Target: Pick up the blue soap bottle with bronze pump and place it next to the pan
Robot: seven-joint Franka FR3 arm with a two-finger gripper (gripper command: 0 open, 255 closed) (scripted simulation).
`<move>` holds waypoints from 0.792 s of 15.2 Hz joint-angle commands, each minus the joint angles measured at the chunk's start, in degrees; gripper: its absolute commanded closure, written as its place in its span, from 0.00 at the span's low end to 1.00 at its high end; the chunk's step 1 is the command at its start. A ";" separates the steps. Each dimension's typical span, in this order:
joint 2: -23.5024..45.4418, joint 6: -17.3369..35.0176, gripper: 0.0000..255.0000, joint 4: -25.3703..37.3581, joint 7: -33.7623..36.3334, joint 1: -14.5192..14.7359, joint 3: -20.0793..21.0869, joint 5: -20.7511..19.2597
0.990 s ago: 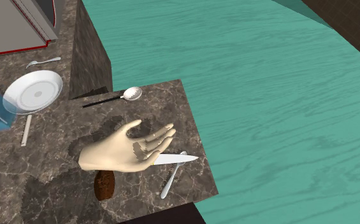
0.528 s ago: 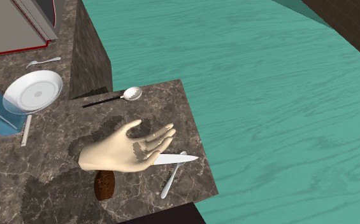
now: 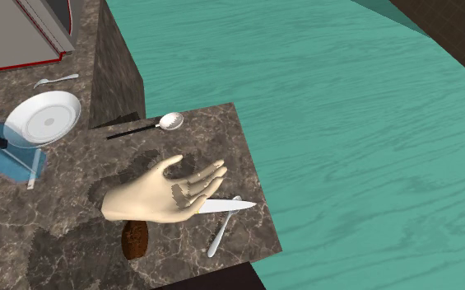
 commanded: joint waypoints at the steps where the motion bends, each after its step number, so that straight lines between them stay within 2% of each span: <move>1: 0.29 1.56 1.00 -1.25 0.31 0.02 0.02 -0.15; 12: 2.20 9.57 1.00 -7.46 1.72 -0.04 -0.09 -1.10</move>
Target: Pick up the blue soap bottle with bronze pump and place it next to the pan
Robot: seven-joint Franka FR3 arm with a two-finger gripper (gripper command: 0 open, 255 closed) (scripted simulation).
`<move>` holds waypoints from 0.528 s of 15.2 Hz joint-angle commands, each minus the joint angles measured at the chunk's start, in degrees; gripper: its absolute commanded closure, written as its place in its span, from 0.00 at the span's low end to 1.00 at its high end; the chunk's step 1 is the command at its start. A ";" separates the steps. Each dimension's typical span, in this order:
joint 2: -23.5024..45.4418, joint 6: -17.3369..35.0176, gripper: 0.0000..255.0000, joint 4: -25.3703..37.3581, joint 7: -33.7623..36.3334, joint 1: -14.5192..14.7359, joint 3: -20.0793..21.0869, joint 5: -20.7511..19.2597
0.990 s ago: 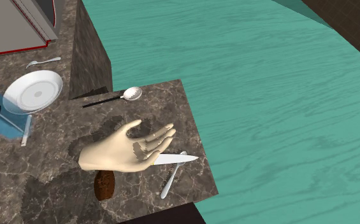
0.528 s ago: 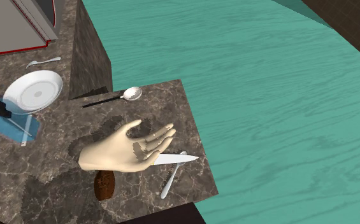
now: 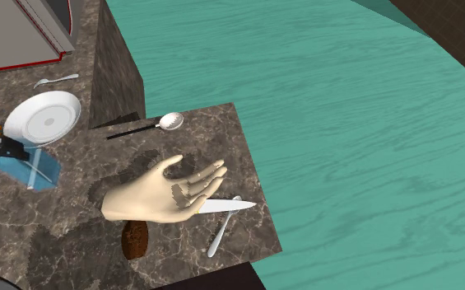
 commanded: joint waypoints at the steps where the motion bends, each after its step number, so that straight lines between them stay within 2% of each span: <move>1: 0.54 1.43 1.00 -0.86 0.32 0.02 -0.01 -0.23; 8: 2.55 6.39 1.00 -3.91 1.42 0.01 -0.13 -1.14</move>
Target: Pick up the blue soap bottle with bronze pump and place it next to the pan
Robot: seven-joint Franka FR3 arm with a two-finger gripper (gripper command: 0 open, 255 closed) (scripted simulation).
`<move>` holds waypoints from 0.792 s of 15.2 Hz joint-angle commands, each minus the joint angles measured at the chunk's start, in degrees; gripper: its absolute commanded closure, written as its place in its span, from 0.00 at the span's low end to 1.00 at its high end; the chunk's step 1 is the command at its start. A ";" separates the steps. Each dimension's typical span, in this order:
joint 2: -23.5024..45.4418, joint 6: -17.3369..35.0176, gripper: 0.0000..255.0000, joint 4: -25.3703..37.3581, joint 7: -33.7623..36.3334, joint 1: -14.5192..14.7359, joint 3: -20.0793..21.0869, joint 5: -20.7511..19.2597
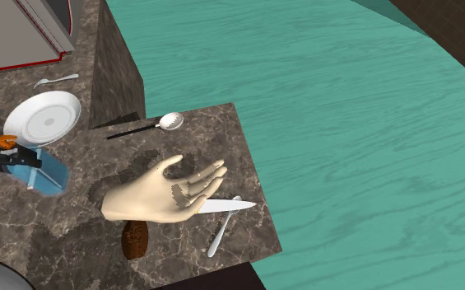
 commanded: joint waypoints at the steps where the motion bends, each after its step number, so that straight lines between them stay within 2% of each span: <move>1: 0.72 1.49 1.00 -0.73 0.31 -0.02 -0.06 -0.32; 9: 3.68 6.89 1.00 -3.29 1.77 0.04 -0.33 -1.68; 12: 3.68 6.89 1.00 -3.29 1.77 0.04 -0.33 -1.68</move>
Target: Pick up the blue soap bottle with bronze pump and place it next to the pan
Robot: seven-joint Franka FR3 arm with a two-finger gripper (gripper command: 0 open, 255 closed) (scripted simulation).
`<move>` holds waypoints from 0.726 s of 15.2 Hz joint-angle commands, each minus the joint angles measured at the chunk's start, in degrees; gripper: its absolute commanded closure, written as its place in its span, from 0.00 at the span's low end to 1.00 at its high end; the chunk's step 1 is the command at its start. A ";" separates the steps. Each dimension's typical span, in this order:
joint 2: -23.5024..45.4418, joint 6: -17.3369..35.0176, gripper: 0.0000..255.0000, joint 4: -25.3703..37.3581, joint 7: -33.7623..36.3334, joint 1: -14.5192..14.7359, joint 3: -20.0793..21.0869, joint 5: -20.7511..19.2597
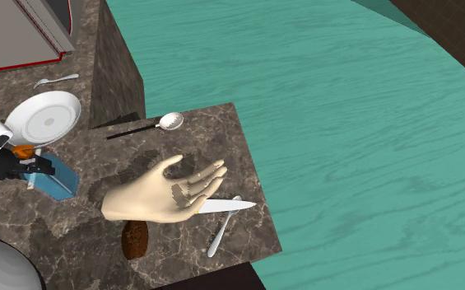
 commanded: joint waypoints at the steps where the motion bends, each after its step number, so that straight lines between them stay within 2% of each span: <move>1: 0.05 0.11 1.00 -0.02 0.03 0.00 -0.01 -0.03; 4: 0.05 0.11 1.00 -0.02 0.03 0.00 -0.01 -0.03; 5: 0.05 0.10 0.00 -0.01 0.03 0.00 -0.01 -0.03; 10: 0.05 0.10 0.00 -0.01 0.03 0.00 -0.01 -0.03; 11: -1.19 -1.53 0.00 0.39 -0.26 0.07 0.17 0.42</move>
